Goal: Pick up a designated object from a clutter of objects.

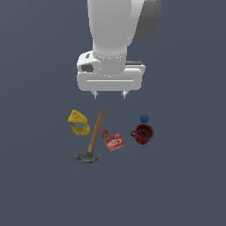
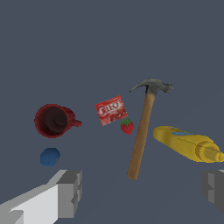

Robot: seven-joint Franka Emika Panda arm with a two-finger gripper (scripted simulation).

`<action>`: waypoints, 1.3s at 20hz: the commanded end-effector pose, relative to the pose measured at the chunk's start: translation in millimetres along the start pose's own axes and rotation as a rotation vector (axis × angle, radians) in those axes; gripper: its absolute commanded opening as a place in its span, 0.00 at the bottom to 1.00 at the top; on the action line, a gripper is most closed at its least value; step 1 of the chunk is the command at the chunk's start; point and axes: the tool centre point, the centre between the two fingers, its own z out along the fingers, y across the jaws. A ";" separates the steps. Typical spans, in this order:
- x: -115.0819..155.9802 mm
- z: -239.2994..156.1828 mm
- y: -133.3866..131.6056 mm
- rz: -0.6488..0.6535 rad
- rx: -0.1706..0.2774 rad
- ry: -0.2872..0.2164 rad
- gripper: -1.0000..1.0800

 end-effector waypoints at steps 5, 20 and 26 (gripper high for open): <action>-1.4 2.7 1.2 -0.012 -0.007 -0.009 0.62; 0.5 22.5 -13.2 0.039 0.050 -0.030 0.62; 3.1 48.5 -33.5 0.124 0.133 -0.058 0.62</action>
